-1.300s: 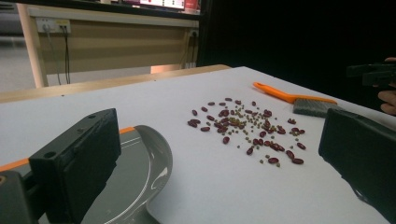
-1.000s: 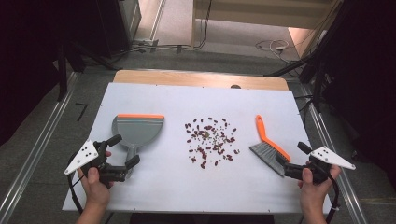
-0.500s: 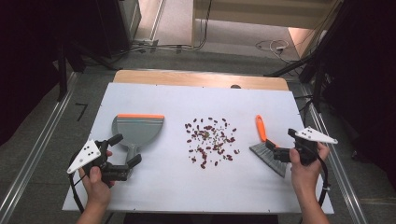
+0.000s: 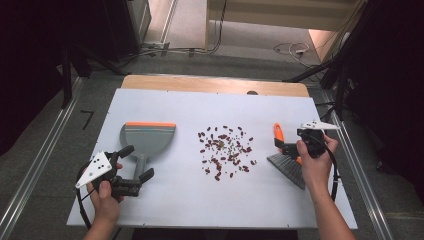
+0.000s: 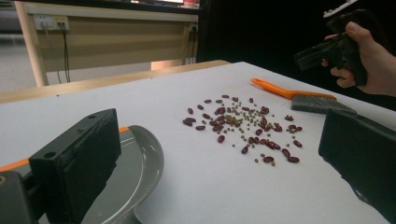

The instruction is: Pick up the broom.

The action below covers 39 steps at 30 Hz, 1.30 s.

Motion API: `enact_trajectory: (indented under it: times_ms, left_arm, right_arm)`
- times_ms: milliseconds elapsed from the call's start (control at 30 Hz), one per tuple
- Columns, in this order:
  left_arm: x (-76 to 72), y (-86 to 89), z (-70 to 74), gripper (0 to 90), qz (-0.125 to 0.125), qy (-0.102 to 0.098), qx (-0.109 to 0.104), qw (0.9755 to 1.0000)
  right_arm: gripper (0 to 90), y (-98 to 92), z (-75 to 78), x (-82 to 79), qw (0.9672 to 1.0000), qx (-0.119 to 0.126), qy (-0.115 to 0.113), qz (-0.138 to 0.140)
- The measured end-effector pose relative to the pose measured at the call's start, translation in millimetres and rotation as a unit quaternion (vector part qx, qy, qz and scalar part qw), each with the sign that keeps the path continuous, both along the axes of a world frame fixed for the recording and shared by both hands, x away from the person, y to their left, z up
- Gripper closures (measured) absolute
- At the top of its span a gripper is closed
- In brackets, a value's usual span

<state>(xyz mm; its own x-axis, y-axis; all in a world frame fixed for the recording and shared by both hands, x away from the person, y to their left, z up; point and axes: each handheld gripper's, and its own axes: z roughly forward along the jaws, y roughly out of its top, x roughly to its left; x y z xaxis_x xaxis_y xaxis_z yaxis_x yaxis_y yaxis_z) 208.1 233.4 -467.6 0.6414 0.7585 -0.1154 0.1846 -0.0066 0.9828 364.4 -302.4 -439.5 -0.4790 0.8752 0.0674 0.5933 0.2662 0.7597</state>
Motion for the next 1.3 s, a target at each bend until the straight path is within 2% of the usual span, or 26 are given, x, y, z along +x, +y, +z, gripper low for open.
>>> enact_trajectory:
  times_ms: [33, 100, 133, 167, 200, 233, 267, 367, 400, 433, 467, 500, 600, 633, 667, 733, 767, 800, 833, 900, 1000, 1167, 1200, 1233, 1267, 1300]
  left_arm:
    - [-0.4, -0.1, -0.2, 0.1, 0.0, 0.0, 0.0, 1.0]
    - [-1.7, -0.2, -0.5, 0.1, 0.0, 0.001, 0.001, 1.0]
    - [-1.7, -0.2, -0.5, 0.1, 0.0, 0.001, 0.001, 1.0]
    - [-1.6, 0.4, -0.7, 0.1, -0.001, 0.0, -0.001, 1.0]
    - [-1.5, 1.0, -0.7, 0.1, 0.001, 0.001, -0.001, 1.0]
    - [-1.3, 1.5, -0.7, 0.1, 0.003, 0.001, -0.002, 1.0]
    - [-1.2, 2.0, -0.7, 0.1, 0.004, 0.001, -0.002, 1.0]
    - [-1.5, 2.4, -0.9, 0.1, 0.004, 0.001, -0.002, 1.0]
    - [-1.7, 2.0, -1.1, 0.1, 0.004, 0.002, -0.002, 1.0]
    - [-1.6, 1.6, -1.1, 0.1, 0.003, 0.002, -0.001, 1.0]
    - [-1.6, 1.3, -0.9, 0.1, 0.003, 0.002, 0.0, 1.0]
    - [-1.6, 1.6, -0.7, 0.1, 0.003, 0.001, 0.001, 1.0]
    - [-1.5, 2.5, -0.7, 0.1, 0.003, 0.001, 0.001, 1.0]
    - [-1.5, 3.1, -0.8, 0.1, 0.002, 0.001, 0.002, 1.0]
    - [-1.4, 3.4, -1.1, 0.1, 0.002, 0.002, 0.001, 1.0]
    - [-1.2, 3.8, -1.2, 0.1, 0.003, 0.002, 0.0, 1.0]
    - [-1.2, 3.9, -1.1, 0.1, 0.003, 0.003, -0.001, 1.0]
    - [-1.3, 3.8, -1.1, 0.1, 0.003, 0.002, -0.001, 1.0]
    - [-1.3, 3.7, -1.1, 0.1, 0.003, 0.002, 0.0, 1.0]
    - [-1.6, 3.4, -1.0, 0.1, 0.003, 0.002, 0.003, 1.0]
    - [-2.4, 1.6, -0.7, 0.1, 0.003, 0.002, 0.006, 1.0]
    - [-2.9, -2.6, 0.0, 0.2, -0.002, 0.002, 0.011, 0.9999]
    - [-2.9, -4.0, 0.1, 0.2, -0.004, 0.002, 0.012, 0.9999]
    - [-2.7, -5.4, 0.2, 0.1, -0.006, 0.002, 0.013, 0.9999]
    - [-2.9, -6.9, 0.5, 0.1, -0.008, 0.003, 0.015, 0.9998]
    - [-2.8, -8.3, 0.8, 0.2, -0.01, 0.002, 0.016, 0.9998]
  right_arm:
    - [4.5, -1.0, -2.0, 7.1, 0.9997, 0.005, 0.024, -0.006]
    - [5.2, -3.0, -5.9, 15.9, 0.9975, 0.016, 0.068, 0.002]
    - [5.2, -3.0, -5.9, 15.9, 0.9975, 0.016, 0.068, 0.002]
    - [10.9, -3.7, -9.5, 21.6, 0.9957, 0.005, 0.092, -0.003]
    - [10.9, -3.7, -9.5, 21.6, 0.9957, 0.005, 0.092, -0.003]
    - [12.6, -3.6, -10.7, 23.7, 0.9949, -0.006, 0.1, -0.009]
    - [12.8, -2.8, -12.8, 28.5, 0.9923, -0.018, 0.122, -0.015]
    - [15.3, 0.5, -15.8, 35.5, 0.9872, -0.054, 0.149, -0.019]
    - [20.5, 1.7, -17.0, 37.6, 0.9857, -0.065, 0.154, -0.023]
    - [20.5, 1.7, -17.0, 37.6, 0.9857, -0.065, 0.154, -0.023]
    - [36.8, 3.0, -18.4, 40.3, 0.9844, -0.066, 0.16, -0.031]
    - [36.8, 3.0, -18.4, 40.3, 0.9844, -0.066, 0.16, -0.031]
    - [39.8, 9.3, -22.7, 45.5, 0.9793, -0.084, 0.18, -0.037]
    - [39.8, 9.3, -22.7, 45.5, 0.9793, -0.084, 0.18, -0.037]
    - [44.7, 12.7, -25.5, 48.1, 0.9766, -0.092, 0.189, -0.045]
    - [46.8, 14.5, -26.6, 48.9, 0.9757, -0.102, 0.186, -0.054]
    - [50.7, 17.8, -28.1, 49.8, 0.975, -0.113, 0.18, -0.064]
    - [50.7, 17.8, -28.1, 49.8, 0.975, -0.113, 0.18, -0.064]
    - [51.0, 21.4, -30.7, 51.0, 0.9726, -0.125, 0.184, -0.066]
    - [51.2, 25.7, -32.8, 51.4, 0.9704, -0.135, 0.186, -0.073]
    - [53.2, 27.3, -32.4, 53.8, 0.9665, -0.127, 0.199, -0.1]
    - [55.6, 31.4, -31.3, 57.7, 0.9604, -0.136, 0.215, -0.114]
    - [55.6, 31.4, -31.3, 57.7, 0.9604, -0.136, 0.215, -0.114]
    - [62.3, 30.6, -31.2, 57.8, 0.9604, -0.132, 0.215, -0.118]
    - [62.3, 30.6, -31.2, 57.8, 0.9604, -0.132, 0.215, -0.118]
    - [66.6, 28.0, -32.0, 56.0, 0.9623, -0.117, 0.209, -0.128]
